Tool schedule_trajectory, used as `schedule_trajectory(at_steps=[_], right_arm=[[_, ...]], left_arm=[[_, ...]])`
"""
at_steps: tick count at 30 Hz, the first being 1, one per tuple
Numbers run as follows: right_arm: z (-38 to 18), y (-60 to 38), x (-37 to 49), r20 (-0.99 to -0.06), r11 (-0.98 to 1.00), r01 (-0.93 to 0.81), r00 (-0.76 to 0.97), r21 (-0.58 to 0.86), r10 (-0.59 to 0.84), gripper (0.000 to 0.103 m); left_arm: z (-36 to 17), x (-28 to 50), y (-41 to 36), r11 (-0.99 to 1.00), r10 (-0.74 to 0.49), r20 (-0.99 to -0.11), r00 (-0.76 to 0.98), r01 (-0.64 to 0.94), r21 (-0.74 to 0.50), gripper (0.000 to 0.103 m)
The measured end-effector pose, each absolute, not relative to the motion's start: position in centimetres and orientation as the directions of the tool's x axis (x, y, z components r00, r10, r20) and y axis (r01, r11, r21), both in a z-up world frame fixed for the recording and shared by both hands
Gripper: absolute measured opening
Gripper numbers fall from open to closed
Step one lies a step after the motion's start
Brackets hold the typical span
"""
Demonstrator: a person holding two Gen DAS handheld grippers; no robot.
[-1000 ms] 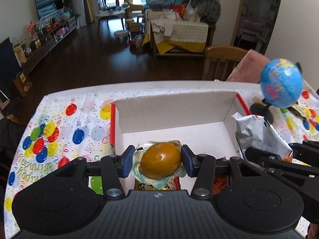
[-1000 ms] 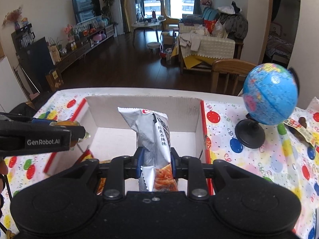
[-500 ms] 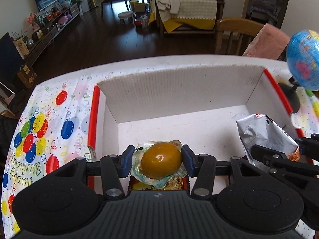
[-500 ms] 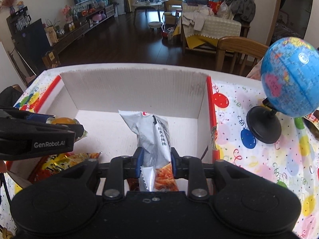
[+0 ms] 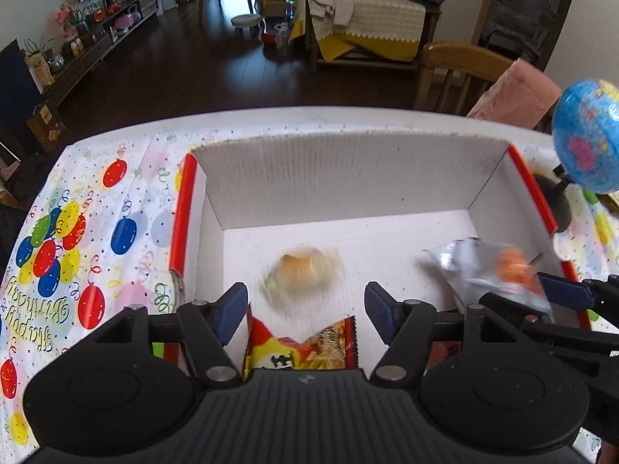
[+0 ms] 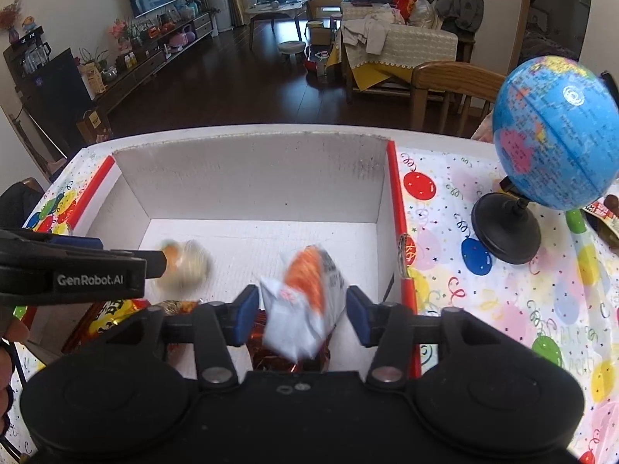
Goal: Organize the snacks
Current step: 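Carry both snacks into the red box and release them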
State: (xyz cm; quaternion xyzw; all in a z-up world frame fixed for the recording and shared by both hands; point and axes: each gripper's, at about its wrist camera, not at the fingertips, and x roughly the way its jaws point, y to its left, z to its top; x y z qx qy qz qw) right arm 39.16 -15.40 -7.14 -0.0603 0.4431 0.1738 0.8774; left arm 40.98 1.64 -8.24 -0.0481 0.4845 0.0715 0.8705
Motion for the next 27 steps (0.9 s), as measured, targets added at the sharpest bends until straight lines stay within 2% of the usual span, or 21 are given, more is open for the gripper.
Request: schedule_trajectory(at_steps=[10, 16, 27], right_arm=[[-4.4, -16.3, 36.2, -0.760, 0.940, -0.338, 0.598, 0.048, 0.254, 0.080], [-2.9, -16.5, 33.8, -0.738, 0.943, -0.329, 0.624, 0.051, 0.258, 0.085], [-0.3, -16.0, 27.8, -0.697, 0.940, -0.334, 0.660, 0.061, 0.280, 0.087]], left_arm=[[-5.5, 37.7, 1.7, 0.988, 0.040, -0.826, 0.562, -0.147, -0.053, 0.067], [-3.6, 34.7, 1.6, 0.991, 0.025, -0.807, 0.589, -0.122, -0.058, 0.067], [-0.3, 28.3, 2.2, 0.994, -0.017, -0.769, 0.639, -0.071, -0.081, 0.067]])
